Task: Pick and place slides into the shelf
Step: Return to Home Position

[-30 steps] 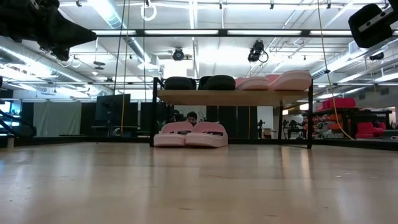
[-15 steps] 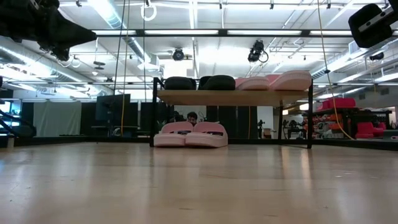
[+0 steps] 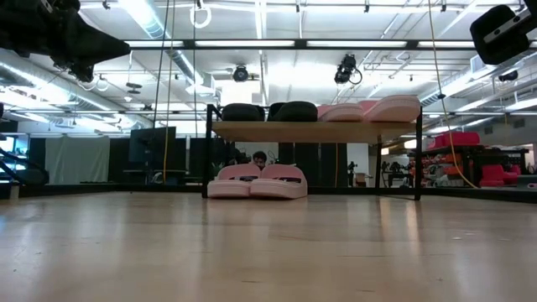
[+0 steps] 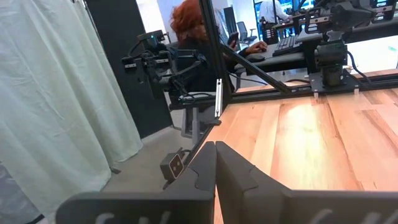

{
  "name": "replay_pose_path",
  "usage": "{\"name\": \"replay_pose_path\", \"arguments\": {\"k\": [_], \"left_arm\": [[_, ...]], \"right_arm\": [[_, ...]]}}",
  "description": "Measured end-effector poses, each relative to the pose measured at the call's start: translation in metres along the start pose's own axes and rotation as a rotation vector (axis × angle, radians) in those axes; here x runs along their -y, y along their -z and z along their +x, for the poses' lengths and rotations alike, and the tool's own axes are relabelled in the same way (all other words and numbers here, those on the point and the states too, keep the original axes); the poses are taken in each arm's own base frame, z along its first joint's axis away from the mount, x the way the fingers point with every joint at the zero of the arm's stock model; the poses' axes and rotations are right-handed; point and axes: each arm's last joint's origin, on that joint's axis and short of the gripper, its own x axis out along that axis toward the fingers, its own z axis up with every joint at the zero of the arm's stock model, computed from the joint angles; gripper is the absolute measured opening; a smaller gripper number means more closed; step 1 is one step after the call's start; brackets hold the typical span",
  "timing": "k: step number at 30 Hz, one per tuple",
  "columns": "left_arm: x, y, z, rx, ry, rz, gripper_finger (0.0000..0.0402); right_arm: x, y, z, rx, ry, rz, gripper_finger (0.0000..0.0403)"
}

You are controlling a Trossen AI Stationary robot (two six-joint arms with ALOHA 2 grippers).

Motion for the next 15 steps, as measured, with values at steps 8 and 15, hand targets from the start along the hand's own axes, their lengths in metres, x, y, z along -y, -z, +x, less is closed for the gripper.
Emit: {"name": "replay_pose_path", "arguments": {"k": [8, 15], "left_arm": [[0.0, 0.0, 0.0, 0.0, 0.0, 0.0, 0.0021], [0.0, 0.0, 0.0, 0.0, 0.0, 0.0, 0.0028]], "right_arm": [[0.0, 0.0, 0.0, 0.0, 0.0, 0.0, 0.0009], [0.0, 0.0, 0.0, 0.0, 0.0, 0.0, 0.0009]]}}
